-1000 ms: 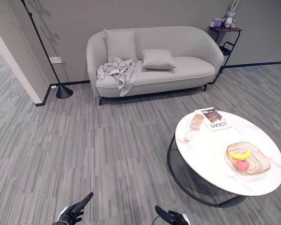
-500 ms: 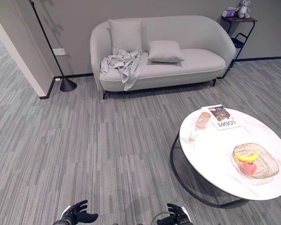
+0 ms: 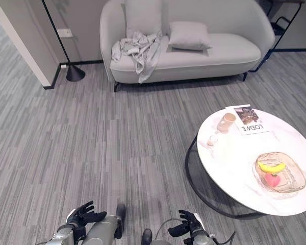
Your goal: Hang the clothes on the sofa on the clothes rack.
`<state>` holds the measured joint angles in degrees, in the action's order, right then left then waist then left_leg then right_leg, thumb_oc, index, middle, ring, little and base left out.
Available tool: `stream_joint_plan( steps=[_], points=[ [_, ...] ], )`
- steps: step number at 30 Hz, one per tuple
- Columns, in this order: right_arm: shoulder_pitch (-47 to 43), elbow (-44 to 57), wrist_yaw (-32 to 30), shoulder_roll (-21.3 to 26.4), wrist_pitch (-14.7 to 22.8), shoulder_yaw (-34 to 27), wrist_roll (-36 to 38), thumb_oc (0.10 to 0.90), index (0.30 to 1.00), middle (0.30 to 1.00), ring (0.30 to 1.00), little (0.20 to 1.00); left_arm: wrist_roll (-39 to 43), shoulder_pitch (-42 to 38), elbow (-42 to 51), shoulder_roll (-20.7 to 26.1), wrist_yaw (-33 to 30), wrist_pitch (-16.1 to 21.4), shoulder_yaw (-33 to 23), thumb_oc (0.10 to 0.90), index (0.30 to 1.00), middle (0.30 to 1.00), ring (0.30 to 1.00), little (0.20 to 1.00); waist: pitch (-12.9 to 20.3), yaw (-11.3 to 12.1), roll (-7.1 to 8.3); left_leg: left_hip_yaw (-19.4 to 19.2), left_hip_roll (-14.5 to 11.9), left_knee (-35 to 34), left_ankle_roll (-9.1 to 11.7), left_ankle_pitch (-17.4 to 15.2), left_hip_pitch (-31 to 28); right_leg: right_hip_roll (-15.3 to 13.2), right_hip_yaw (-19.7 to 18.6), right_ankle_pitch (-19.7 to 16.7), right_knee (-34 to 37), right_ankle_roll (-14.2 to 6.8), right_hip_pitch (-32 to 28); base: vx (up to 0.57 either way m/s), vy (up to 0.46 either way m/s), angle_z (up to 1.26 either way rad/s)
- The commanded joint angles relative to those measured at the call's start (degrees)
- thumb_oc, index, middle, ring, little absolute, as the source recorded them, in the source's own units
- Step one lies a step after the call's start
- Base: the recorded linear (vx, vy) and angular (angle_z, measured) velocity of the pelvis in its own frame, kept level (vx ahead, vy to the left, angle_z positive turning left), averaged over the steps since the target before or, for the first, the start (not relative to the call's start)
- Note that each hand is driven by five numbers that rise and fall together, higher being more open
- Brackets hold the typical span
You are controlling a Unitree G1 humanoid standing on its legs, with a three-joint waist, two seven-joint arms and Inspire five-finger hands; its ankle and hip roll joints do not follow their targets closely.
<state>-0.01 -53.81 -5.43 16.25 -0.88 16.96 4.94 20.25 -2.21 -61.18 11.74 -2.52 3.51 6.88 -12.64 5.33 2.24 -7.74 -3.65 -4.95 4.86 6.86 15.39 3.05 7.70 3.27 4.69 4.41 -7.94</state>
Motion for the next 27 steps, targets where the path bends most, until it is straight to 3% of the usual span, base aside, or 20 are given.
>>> stream_joint_plan(
  steps=[1,2,3,5,6,7,8,9,10,13,16,17,18,19,20,21,22,24,25,27],
  points=[
    [-2.0,4.8,-1.1,2.4,3.1,1.4,0.9,0.8,0.9,0.9,0.9,0.9,0.6,2.4,0.0,1.0,-0.6,1.6,-0.3,0.8,0.9,0.9,0.9,0.9,3.2,2.8,2.85,-2.3,-2.4,-0.1,-0.1,0.7,4.4,-4.7,0.2,6.7,0.3,-7.5,-8.7,0.56,0.267,-0.28],
    [-0.9,6.3,-0.4,1.7,3.4,1.4,0.5,0.8,0.9,0.9,0.9,0.9,0.6,3.2,-0.4,1.5,-0.7,1.7,-1.6,0.8,0.9,0.9,0.9,0.9,4.7,3.0,3.38,-2.5,-1.7,-0.1,0.2,5.5,2.8,-5.7,-0.8,6.2,0.3,-8.1,-9.7,1.02,0.438,-0.74],
    [0.1,6.0,0.5,1.0,3.7,1.6,-0.1,0.8,0.9,0.9,0.9,0.9,-0.2,3.8,-1.2,2.2,-0.8,1.8,-2.5,0.8,0.9,0.9,0.9,0.9,6.2,3.9,5.33,-2.4,0.8,-0.1,-1.1,5.8,0.5,-8.7,-0.9,3.0,-1.8,-10.0,-10.9,1.02,0.421,-0.7],
    [0.6,5.8,1.2,0.5,3.8,1.5,-0.3,0.8,0.9,0.9,0.9,0.9,-0.4,3.6,-0.5,3.2,-0.5,1.7,-2.6,0.8,0.9,0.9,0.9,0.9,6.4,4.3,6.63,-2.6,3.0,-0.1,-3.1,4.0,-2.5,-11.6,-0.5,-3.2,-11.8,-12.0,-8.1,0.78,0.412,-0.55],
    [0.6,7.5,1.2,0.5,3.8,0.7,0.2,0.8,0.9,0.9,0.9,0.9,0.2,3.3,0.7,4.4,-0.3,1.6,-2.8,0.8,0.9,0.9,0.9,0.9,4.8,2.8,6.37,-2.8,5.6,-0.1,-6.6,-0.6,-8.5,-16.4,1.2,-16.2,-31.9,-12.4,1.3,0.86,0.609,0.1],
    [0.7,8.6,1.1,0.0,3.8,0.3,0.4,0.8,0.9,0.9,0.9,0.9,0.7,2.9,0.5,4.8,-0.6,1.5,-3.3,0.8,0.9,0.9,0.9,0.9,3.5,1.2,5.23,-2.5,5.7,-0.1,-7.5,-3.9,-12.6,-20.7,4.7,-15.4,-37.6,-11.8,7.4,0.68,0.526,0.39],
    [0.7,8.6,1.1,0.0,3.8,0.3,0.4,0.8,0.9,0.9,0.9,0.9,0.7,2.9,0.5,4.8,-0.6,1.5,-3.3,0.8,0.9,0.9,0.9,0.9,3.5,1.2,5.24,-2.5,5.7,-0.1,-7.5,-3.9,-12.6,-20.7,4.7,-15.4,-37.6,-11.8,7.4,0.62,0.229,0.53],
    [1.2,9.3,1.3,0.1,3.7,-0.2,0.9,0.8,0.9,0.9,0.9,0.9,1.2,2.4,0.8,4.6,-0.6,1.7,-3.4,0.8,0.9,0.9,0.9,0.9,2.7,-0.3,3.85,-1.9,5.1,-0.1,-7.0,-6.4,-15.9,-20.7,9.5,-11.0,-30.2,-10.4,11.2,0.61,0.02,0.37],
    [1.7,10.1,1.4,0.4,3.6,-0.7,1.2,0.8,0.9,0.9,0.9,0.9,1.2,2.2,1.1,4.6,-0.5,2.0,-3.2,0.8,0.9,0.9,0.9,0.9,1.6,-1.8,3.1,-1.4,4.8,-0.1,-6.6,-7.9,-18.4,-18.1,9.6,-9.6,-22.4,-10.6,13.4,0.78,-0.019,0.28],
    [2.3,9.7,1.0,0.5,3.2,-1.7,1.5,0.8,0.9,0.9,0.9,0.9,-1.1,1.8,-0.4,4.1,-0.2,2.0,-3.1,0.8,0.9,0.9,0.9,0.9,1.2,-4.6,3.64,0.9,5.7,-0.1,-4.8,-12.7,-23.8,-13.0,7.8,-12.3,-2.4,-13.2,18.2,0.6,-0.098,0.31],
    [3.1,6.3,1.0,0.0,2.6,-2.6,1.3,0.8,0.9,0.9,0.9,0.9,-2.5,1.2,-1.6,3.1,0.2,2.5,-3.1,0.8,0.9,0.9,0.9,0.9,1.5,-6.1,3.63,1.9,5.6,-0.1,-3.3,-15.6,-27.5,-12.6,9.2,-13.6,0.3,-16.3,25.1,0.64,-0.104,1.2],
    [3.4,5.0,1.2,-0.1,2.6,-2.7,1.3,0.8,0.9,0.9,0.9,0.9,-2.9,1.5,-1.9,2.9,0.5,2.6,-3.0,0.8,0.9,0.9,0.9,0.9,1.9,-6.5,3.54,2.6,5.6,-0.1,-3.1,-16.6,-28.8,-12.6,9.9,-14.2,0.3,-16.4,25.0,0.83,-0.215,1.41],
    [4.4,2.7,1.4,0.0,2.6,-2.9,1.2,0.8,0.9,0.9,0.9,0.9,-3.8,2.1,-1.8,2.5,0.5,2.8,-2.4,0.8,0.9,0.9,0.9,0.9,2.9,-6.9,3.16,4.4,5.0,-0.1,-3.0,-18.1,-31.3,-11.3,9.2,-15.0,0.3,-15.1,22.7,0.85,-0.272,0.93],
    [4.9,1.9,1.4,0.3,2.7,-3.0,1.1,0.8,0.9,0.9,0.9,0.9,-3.9,2.4,-1.5,2.3,0.6,2.7,-1.9,0.8,0.9,0.9,0.9,0.9,3.4,-7.3,2.71,4.9,4.0,-0.1,-2.5,-16.7,-32.3,-10.0,7.4,-14.9,0.3,-14.1,21.7,0.85,-0.319,0.53],
    [5.4,0.8,1.4,0.8,2.6,-3.1,0.8,0.8,0.9,0.9,0.9,0.9,-3.3,2.6,-1.1,2.0,0.5,2.8,-1.7,0.8,0.9,0.9,0.9,0.9,3.7,-7.6,1.61,6.2,2.1,0.5,-1.9,-13.0,-33.6,-8.2,5.6,-15.0,0.3,-13.2,20.0,0.41,-0.188,0.58],
    [5.4,0.8,1.4,0.7,2.6,-3.1,0.8,0.8,0.9,0.9,0.9,0.9,-3.3,2.6,-1.1,2.0,0.5,2.8,-1.7,0.8,0.9,0.9,0.9,0.9,3.7,-7.7,1.74,6.3,2.3,0.4,-2.0,-12.8,-33.5,-8.4,5.6,-15.1,0.3,-13.2,20.1,0.74,-0.46,0.49],
    [5.3,-0.2,1.3,1.7,2.8,-3.7,2.6,0.8,0.9,0.9,0.9,0.9,0.1,2.9,0.7,2.1,0.3,2.7,-1.7,0.8,0.9,0.9,0.9,0.9,3.1,-7.3,1.18,6.2,-0.3,22.9,0.3,-2.8,-26.4,-6.3,5.0,-12.4,0.3,-9.6,14.4,0.61,-0.45,0.46],
    [4.9,0.5,1.0,2.8,2.7,-4.1,3.1,0.8,0.9,0.9,0.9,0.9,0.9,3.3,1.8,2.4,0.3,2.5,-1.5,0.8,0.9,0.9,0.9,0.9,1.7,-6.4,2.26,6.1,-1.0,40.2,0.6,2.5,-18.4,-5.6,4.4,-9.3,0.3,-7.0,10.4,0.55,-0.448,0.19],
    [4.5,0.6,0.7,3.4,2.4,-4.2,3.1,0.8,0.9,0.9,0.9,0.9,0.9,3.1,1.7,2.5,0.2,2.1,-1.5,0.8,0.9,0.9,0.9,0.9,0.8,-5.3,3.0,5.5,-1.1,47.0,0.1,1.9,-13.5,-5.5,3.6,-7.9,0.3,-6.0,8.6,0.39,-0.305,0.01],
    [3.2,0.8,0.3,4.2,2.2,-4.1,3.6,0.8,0.9,0.9,0.9,0.9,2.1,3.1,1.5,2.3,0.1,2.2,-2.0,0.8,0.9,0.9,0.9,0.9,0.0,-3.1,3.62,2.9,-0.5,47.2,-1.4,-2.3,-6.0,-5.1,2.4,-5.6,0.3,-5.4,5.0,0.42,-0.187,-0.37]
  ],
)
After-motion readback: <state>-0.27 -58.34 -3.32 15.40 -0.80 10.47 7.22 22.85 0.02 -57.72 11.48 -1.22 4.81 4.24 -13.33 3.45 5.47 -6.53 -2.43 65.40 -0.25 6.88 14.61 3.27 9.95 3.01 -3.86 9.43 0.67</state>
